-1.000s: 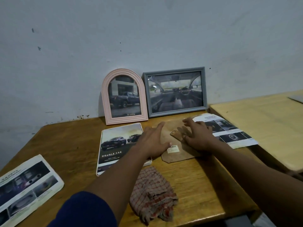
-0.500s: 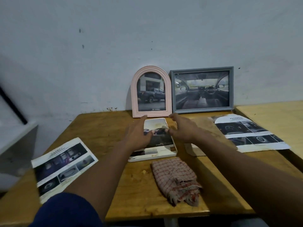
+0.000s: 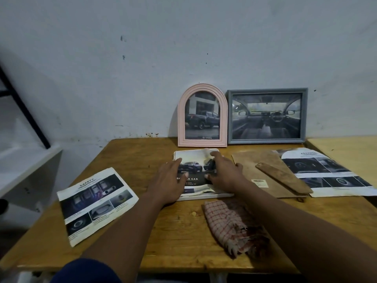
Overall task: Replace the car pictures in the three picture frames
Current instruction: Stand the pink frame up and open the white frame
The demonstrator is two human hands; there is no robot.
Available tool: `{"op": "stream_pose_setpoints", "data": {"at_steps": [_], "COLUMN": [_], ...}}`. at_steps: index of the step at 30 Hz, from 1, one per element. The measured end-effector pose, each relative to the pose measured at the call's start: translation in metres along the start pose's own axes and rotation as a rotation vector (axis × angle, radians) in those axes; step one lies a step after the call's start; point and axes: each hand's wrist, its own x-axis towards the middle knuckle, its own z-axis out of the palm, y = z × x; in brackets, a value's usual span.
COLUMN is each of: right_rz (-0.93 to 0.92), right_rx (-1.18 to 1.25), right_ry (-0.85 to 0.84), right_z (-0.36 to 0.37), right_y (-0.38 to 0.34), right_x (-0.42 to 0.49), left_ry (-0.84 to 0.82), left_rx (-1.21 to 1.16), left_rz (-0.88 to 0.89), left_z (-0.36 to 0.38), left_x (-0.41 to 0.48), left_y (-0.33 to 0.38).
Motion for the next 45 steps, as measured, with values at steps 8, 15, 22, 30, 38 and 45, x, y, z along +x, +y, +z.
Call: {"op": "stream_pose_setpoints", "data": {"at_steps": [8,15,22,30,38,45], "right_rz": [-0.124,-0.204,-0.092,0.132,0.254,0.325], "right_rx": [0.379,0.520,0.363,0.213,0.070,-0.093], "right_ry": [0.259,0.351,0.473,0.465,0.298,0.048], "right_z": [-0.019,-0.073,-0.152,-0.196,-0.199,-0.174], "right_y": [-0.016,-0.014,0.059,0.184,0.266,0.279], "right_x": [0.000,-0.001,-0.018,-0.042,-0.043,-0.035], "left_ry": [0.049,0.256,0.296,0.134,-0.053,-0.174], "left_rx": [-0.068,-0.343,-0.495,-0.464,-0.358,-0.129], "left_rz": [0.040,0.125,0.285,0.391,0.386,0.429], "left_z": [-0.003,-0.015,0.003,0.062,0.126,0.144], "left_x": [0.002,0.014,0.044,0.068,0.074,0.081], "left_y": [-0.002,0.041,0.129,0.237,0.280,0.279]}}
